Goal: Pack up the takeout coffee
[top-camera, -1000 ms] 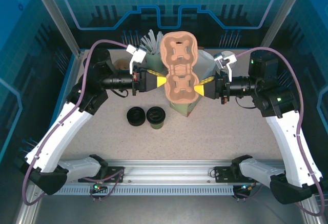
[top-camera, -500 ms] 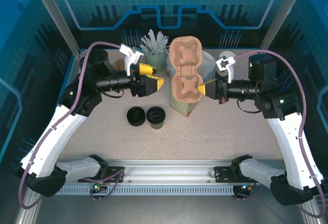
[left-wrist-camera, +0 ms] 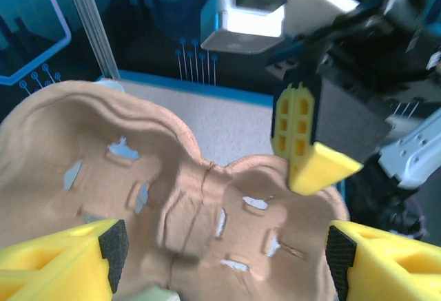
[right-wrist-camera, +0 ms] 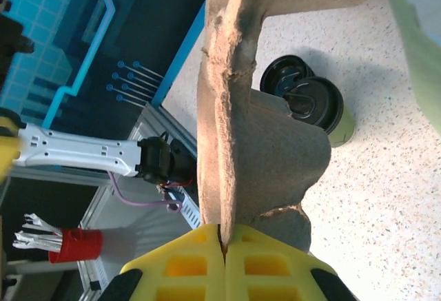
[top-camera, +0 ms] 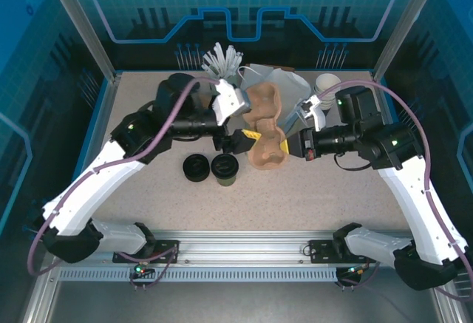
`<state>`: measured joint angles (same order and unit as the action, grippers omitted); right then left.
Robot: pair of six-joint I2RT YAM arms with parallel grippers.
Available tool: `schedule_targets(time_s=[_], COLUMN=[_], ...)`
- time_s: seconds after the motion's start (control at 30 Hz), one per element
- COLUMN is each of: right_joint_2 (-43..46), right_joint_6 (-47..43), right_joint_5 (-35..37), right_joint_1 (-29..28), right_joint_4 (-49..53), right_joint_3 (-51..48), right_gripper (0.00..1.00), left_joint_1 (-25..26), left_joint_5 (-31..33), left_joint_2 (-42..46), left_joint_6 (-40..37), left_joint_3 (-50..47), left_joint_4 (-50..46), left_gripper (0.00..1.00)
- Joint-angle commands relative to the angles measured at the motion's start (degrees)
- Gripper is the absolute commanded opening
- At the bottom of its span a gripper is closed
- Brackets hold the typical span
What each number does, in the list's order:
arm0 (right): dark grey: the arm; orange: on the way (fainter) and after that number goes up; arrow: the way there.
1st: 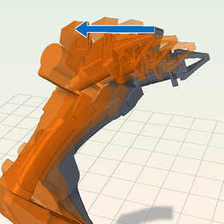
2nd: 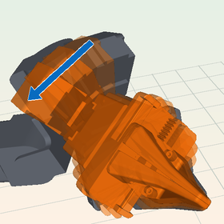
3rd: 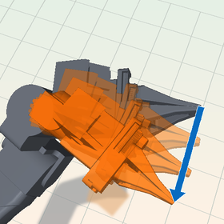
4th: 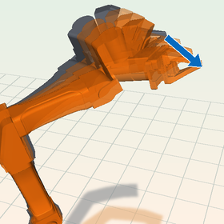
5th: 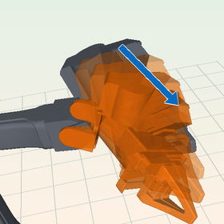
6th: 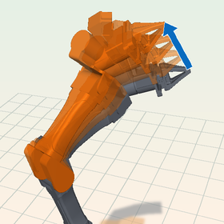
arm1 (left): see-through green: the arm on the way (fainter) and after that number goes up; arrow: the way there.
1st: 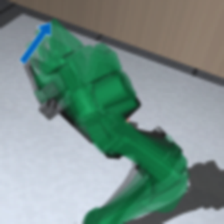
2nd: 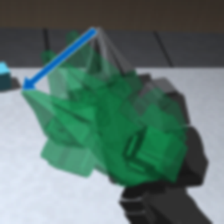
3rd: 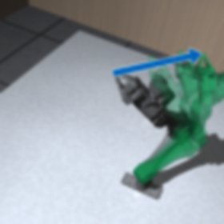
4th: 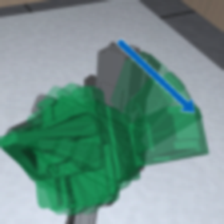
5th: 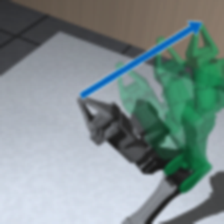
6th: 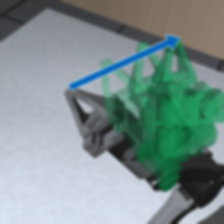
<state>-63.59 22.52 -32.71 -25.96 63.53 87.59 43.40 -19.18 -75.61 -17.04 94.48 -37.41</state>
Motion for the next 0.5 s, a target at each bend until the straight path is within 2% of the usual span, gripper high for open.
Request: schedule_targets(time_s=[0.0, 0.1, 0.23, 0.37, 0.47], right_joint_2=[-0.02, -0.47, -1.25, -2.03, -2.12], right_joint_6=[0.95, 1.39, 1.59, 1.57, 1.47], right_joint_5=[2.5, 2.09, 2.12, 2.22, 2.63], right_joint_1=[-2.45, -3.61, -5.25, -6.01, -6.07], right_joint_4=[0.69, -0.42, -1.43, -1.74, -2.09], right_joint_3=[-0.81, -1.69, -1.82, -1.63, -1.53], right_gripper=[0.0, 0.0, 0.0, 0.0, 0.0], left_joint_1=[1.09, 1.58, 2.88, 3.09, 3.26], left_joint_5=[2.79, 4.0, 7.79, 9.3, 10.28], left_joint_2=[-1.75, -2.28, -2.74, -2.86, -2.89], left_joint_6=[-8.94, -12.02, -14.62, -15.05, -15.93], left_joint_3=[1.96, 0.36, -1.48, -2.43, -3.27], left_joint_4=[-5.09, -5.37, -5.2, -4.78, -5.25], left_gripper=[0.78, 0.82, 0.82, 0.72, 0.69])
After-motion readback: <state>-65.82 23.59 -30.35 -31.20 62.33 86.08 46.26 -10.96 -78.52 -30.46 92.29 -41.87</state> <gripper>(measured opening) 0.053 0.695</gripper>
